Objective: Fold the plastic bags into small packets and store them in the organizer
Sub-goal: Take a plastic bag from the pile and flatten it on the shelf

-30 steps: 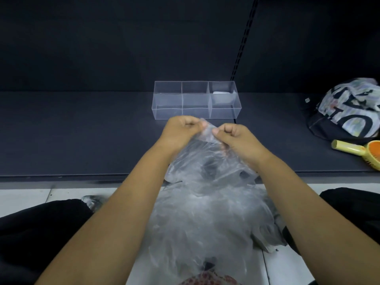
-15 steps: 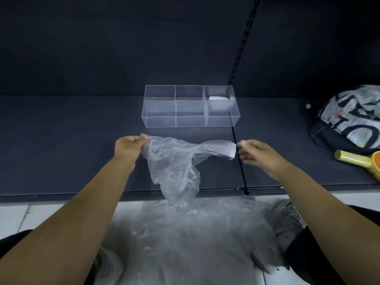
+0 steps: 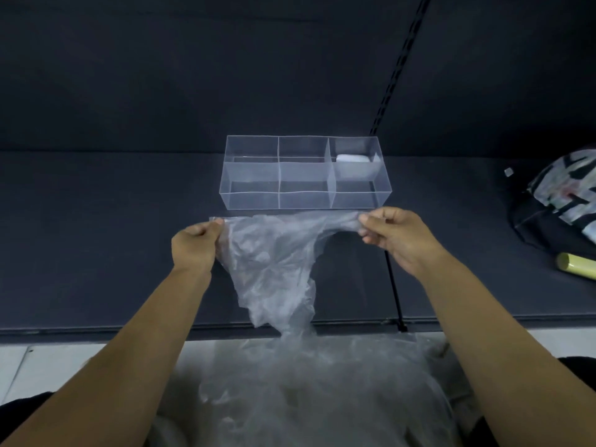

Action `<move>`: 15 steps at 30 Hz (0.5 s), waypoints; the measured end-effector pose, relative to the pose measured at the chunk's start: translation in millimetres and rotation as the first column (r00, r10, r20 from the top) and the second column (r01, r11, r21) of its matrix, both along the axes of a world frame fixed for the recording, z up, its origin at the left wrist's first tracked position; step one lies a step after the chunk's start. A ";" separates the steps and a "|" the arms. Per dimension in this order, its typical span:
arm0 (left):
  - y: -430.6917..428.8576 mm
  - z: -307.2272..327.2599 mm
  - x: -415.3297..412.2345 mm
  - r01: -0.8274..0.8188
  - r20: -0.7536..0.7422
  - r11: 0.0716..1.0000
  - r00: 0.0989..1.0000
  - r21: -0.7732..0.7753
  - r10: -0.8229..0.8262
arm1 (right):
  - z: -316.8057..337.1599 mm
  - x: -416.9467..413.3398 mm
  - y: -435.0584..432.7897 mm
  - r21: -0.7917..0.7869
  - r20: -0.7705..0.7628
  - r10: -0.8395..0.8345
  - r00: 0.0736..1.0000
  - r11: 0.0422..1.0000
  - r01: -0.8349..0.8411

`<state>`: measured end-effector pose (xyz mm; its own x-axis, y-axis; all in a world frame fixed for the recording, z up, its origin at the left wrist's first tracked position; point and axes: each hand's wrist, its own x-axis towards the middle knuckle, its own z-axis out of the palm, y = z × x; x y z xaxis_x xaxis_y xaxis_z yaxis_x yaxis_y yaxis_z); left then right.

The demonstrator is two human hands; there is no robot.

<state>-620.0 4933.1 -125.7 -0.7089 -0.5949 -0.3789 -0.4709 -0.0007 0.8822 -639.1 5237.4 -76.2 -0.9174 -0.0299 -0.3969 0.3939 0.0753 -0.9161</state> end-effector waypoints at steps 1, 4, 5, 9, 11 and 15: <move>-1.9 0.5 -0.8 -0.009 -0.006 1.000 1.000 0.000 0.009 | 1.4 -3.1 6.5 0.003 -0.002 -0.042 0.999 0.999 0.042; -8.8 2.1 -4.1 0.011 -0.018 1.000 1.000 -0.018 -0.012 | 2.5 -12.3 24.8 0.045 0.017 -0.149 0.989 0.988 0.149; -10.6 3.1 -6.1 0.026 -0.020 0.999 0.999 -0.037 -0.026 | 2.2 -15.3 28.4 0.080 0.027 -0.180 0.983 0.981 0.177; -17.3 10.0 -18.7 0.014 0.028 0.999 1.000 -0.035 -0.013 | -2.9 -33.6 37.9 0.166 0.018 -0.424 0.906 0.894 0.415; -19.7 13.2 -22.2 -0.023 0.087 0.997 0.996 0.072 0.017 | -5.3 -36.4 38.2 0.232 -0.056 -0.500 0.864 0.835 0.498; -15.5 14.8 -3.1 -0.011 0.150 0.951 0.988 0.309 -0.037 | -8.8 3.1 1.3 0.224 -0.087 -0.396 0.914 0.887 0.405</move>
<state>-623.1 4917.6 -111.0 -0.6355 -0.4236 -0.6456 -0.6008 -0.2540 0.7580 -636.0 5238.7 -85.0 -0.8462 0.4316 -0.3124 0.4013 0.1305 -0.9066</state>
